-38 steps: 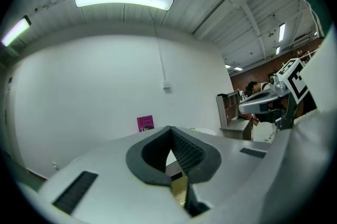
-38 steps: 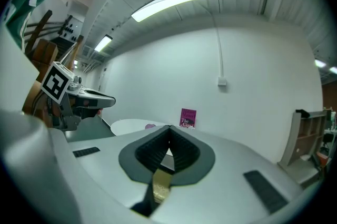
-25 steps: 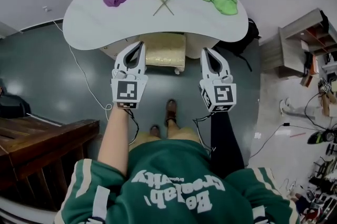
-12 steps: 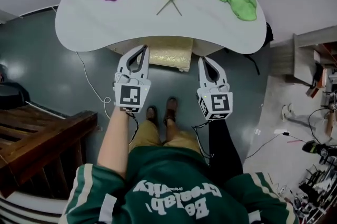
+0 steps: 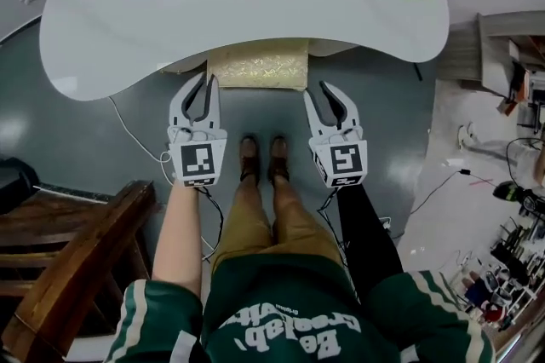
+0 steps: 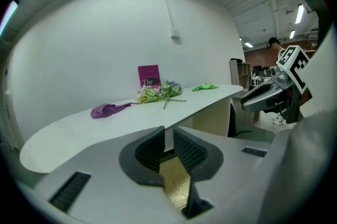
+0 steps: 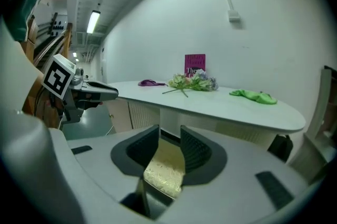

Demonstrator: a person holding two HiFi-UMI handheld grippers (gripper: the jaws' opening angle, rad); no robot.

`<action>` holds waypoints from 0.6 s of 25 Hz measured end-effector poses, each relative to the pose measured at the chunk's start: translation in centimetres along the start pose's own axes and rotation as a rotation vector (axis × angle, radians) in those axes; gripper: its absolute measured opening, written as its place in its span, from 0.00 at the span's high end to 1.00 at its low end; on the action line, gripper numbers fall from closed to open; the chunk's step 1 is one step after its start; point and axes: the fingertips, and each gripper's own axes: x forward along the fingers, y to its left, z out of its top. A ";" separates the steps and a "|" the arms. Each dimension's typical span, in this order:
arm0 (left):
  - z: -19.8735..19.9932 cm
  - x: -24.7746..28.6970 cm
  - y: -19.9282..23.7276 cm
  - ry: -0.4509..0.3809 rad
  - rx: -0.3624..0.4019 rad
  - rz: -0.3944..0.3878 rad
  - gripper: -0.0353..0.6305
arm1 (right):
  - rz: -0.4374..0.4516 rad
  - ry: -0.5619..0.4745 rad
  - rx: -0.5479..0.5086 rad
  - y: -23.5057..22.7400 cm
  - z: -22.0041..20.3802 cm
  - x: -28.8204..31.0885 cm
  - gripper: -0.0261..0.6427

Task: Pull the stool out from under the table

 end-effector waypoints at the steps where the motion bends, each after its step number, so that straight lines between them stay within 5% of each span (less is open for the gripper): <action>1: -1.3 0.4 0.0 0.009 0.000 -0.017 0.86 | -0.004 0.009 -0.005 0.1 -0.7 0.7 0.74; 4: -4.7 1.5 0.2 0.024 -0.002 -0.064 0.63 | -0.019 0.023 -0.002 0.3 -2.8 2.3 0.71; 15: -17.6 3.3 0.0 0.124 -0.038 -0.173 0.47 | -0.054 0.130 0.029 0.6 -13.6 5.5 0.55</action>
